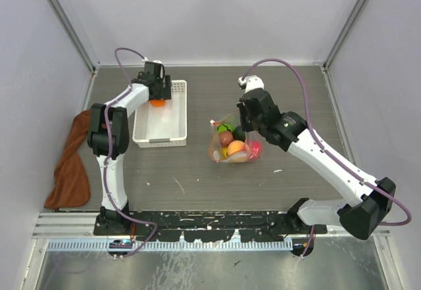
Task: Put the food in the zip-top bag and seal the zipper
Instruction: Pick up the fake fruit from the bin.
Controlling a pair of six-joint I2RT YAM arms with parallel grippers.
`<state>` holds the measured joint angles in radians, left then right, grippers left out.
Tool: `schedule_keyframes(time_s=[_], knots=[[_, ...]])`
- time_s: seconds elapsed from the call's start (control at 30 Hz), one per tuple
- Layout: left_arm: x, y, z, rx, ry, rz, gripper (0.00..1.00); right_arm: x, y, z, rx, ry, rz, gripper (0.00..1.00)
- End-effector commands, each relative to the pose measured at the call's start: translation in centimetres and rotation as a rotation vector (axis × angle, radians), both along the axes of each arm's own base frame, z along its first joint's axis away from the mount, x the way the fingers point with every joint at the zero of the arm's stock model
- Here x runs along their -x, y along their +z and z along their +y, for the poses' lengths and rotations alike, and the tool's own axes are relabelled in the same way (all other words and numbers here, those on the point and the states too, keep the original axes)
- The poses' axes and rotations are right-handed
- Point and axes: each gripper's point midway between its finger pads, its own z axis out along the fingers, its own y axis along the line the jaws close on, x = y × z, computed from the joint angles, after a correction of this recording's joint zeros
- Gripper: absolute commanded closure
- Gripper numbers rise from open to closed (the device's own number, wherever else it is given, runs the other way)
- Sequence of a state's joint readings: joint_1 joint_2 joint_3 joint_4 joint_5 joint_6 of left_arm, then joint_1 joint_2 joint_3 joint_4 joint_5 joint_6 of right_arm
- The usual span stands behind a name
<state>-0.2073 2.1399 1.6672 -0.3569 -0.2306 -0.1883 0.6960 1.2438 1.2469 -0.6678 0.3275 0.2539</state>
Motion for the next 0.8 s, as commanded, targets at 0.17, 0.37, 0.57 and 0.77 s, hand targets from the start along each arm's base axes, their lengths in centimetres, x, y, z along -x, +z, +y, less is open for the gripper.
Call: schedule_keyframes(time_s=[0.17, 0.37, 0.57, 0.77], knots=[[0.0, 3.0, -2.0, 0.110, -0.072, -0.061, 0.33, -0.7, 2.0, 0.2, -0.041, -0.002, -0.067, 0.94], [2.6, 4.7, -2.8, 0.188, -0.084, -0.085, 0.45, -0.6, 1.7, 0.3, -0.041, 0.001, -0.058, 0.94], [6.0, 6.9, -4.0, 0.263, -0.108, -0.107, 0.48, -0.5, 1.6, 0.2, -0.045, -0.003, -0.058, 0.94], [10.2, 10.9, -6.8, 0.393, -0.180, -0.171, 0.49, -0.5, 0.8, 0.2, -0.036, -0.003, -0.040, 0.94]])
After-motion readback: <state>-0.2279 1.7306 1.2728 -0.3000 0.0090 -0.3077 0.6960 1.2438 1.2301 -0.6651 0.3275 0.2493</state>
